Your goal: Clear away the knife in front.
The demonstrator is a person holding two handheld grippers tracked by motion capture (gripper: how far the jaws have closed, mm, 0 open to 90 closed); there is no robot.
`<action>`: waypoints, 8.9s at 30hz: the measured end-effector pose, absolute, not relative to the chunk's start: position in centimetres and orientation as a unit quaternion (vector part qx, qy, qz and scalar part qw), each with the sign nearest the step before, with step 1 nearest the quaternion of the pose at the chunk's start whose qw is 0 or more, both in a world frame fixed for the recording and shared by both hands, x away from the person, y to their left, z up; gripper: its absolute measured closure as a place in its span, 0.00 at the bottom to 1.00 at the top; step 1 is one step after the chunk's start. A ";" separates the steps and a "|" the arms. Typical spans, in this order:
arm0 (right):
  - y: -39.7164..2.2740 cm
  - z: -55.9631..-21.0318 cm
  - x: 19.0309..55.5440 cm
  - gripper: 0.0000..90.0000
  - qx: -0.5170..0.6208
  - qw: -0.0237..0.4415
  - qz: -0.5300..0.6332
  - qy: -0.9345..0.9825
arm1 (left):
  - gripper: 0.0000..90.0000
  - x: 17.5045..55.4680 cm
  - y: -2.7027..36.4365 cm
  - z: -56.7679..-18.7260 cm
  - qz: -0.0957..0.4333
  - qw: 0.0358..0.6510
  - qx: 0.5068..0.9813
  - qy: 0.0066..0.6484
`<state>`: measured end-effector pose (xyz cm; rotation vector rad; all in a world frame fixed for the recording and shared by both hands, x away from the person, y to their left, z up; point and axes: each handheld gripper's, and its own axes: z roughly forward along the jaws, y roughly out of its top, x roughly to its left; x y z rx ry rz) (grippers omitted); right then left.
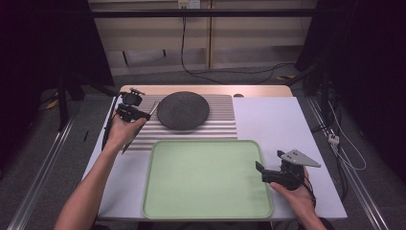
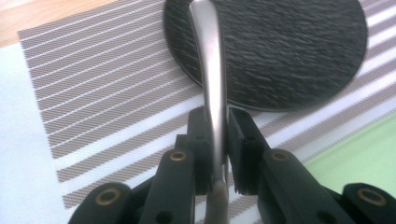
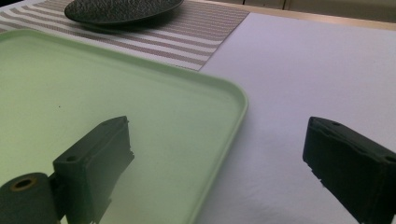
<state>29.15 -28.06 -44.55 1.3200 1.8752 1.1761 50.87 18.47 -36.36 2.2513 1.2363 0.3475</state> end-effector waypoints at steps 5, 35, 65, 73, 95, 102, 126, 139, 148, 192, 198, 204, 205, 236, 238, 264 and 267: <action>-28.1 -44.5 29.1 0.09 0.492 0.278 0.439 0.699 | 0.89 49.9 18.0 -36.5 0.127 0.270 0.841 0.452; -28.0 -44.5 29.1 0.09 0.493 0.278 0.438 0.699 | 0.89 44.2 15.0 -37.1 0.100 0.273 0.870 0.398; -27.9 -44.5 29.2 0.09 0.491 0.276 0.440 0.699 | 0.89 41.7 11.6 -37.9 0.075 0.255 0.887 0.376; -27.9 -44.5 29.2 0.09 0.491 0.275 0.440 0.700 | 0.89 41.2 10.0 -39.7 0.062 0.233 0.897 0.370; -27.7 -44.5 29.3 0.09 0.485 0.272 0.441 0.704 | 0.89 39.8 8.4 -42.3 0.055 0.209 0.900 0.379; -27.7 -44.5 29.3 0.09 0.485 0.272 0.441 0.705 | 0.89 39.3 8.8 -42.3 0.050 0.212 0.898 0.382; -27.8 -44.6 29.4 0.09 0.487 0.264 0.441 0.706 | 0.46 38.9 10.6 -41.9 0.117 0.277 0.889 0.346; -27.8 -44.7 29.5 0.09 0.485 0.262 0.441 0.708 | 0.34 38.2 10.5 -41.3 0.111 0.353 0.878 0.305; -27.7 -44.6 29.4 0.09 0.484 0.265 0.440 0.708 | 0.80 37.5 9.5 -41.6 0.094 0.365 0.887 0.268; -27.6 -44.5 29.2 0.10 0.480 0.270 0.440 0.709 | 1.00 39.0 9.9 -43.7 0.100 0.298 0.912 0.262; -27.6 -44.5 29.2 0.10 0.481 0.270 0.439 0.709 | 1.00 39.0 10.2 -43.4 0.106 0.276 0.912 0.286; -27.6 -44.5 29.2 0.10 0.481 0.269 0.440 0.709 | 1.00 39.4 10.8 -43.3 0.083 0.276 0.908 0.305; -27.6 -44.5 29.2 0.10 0.481 0.269 0.440 0.709 | 1.00 39.4 10.8 -43.3 0.083 0.276 0.908 0.305; -27.6 -44.5 29.3 0.10 0.482 0.269 0.439 0.709 | 1.00 39.6 12.5 -42.9 0.089 0.250 0.907 0.326; -27.6 -44.5 29.3 0.09 0.483 0.269 0.439 0.709 | 1.00 39.6 12.7 -42.9 0.088 0.251 0.905 0.331; -27.6 -44.5 29.3 0.09 0.483 0.269 0.438 0.709 | 1.00 39.0 14.7 -43.0 0.112 0.247 0.891 0.364; -27.6 -44.5 29.3 0.09 0.483 0.269 0.438 0.709 | 1.00 39.1 14.9 -43.0 0.102 0.253 0.890 0.365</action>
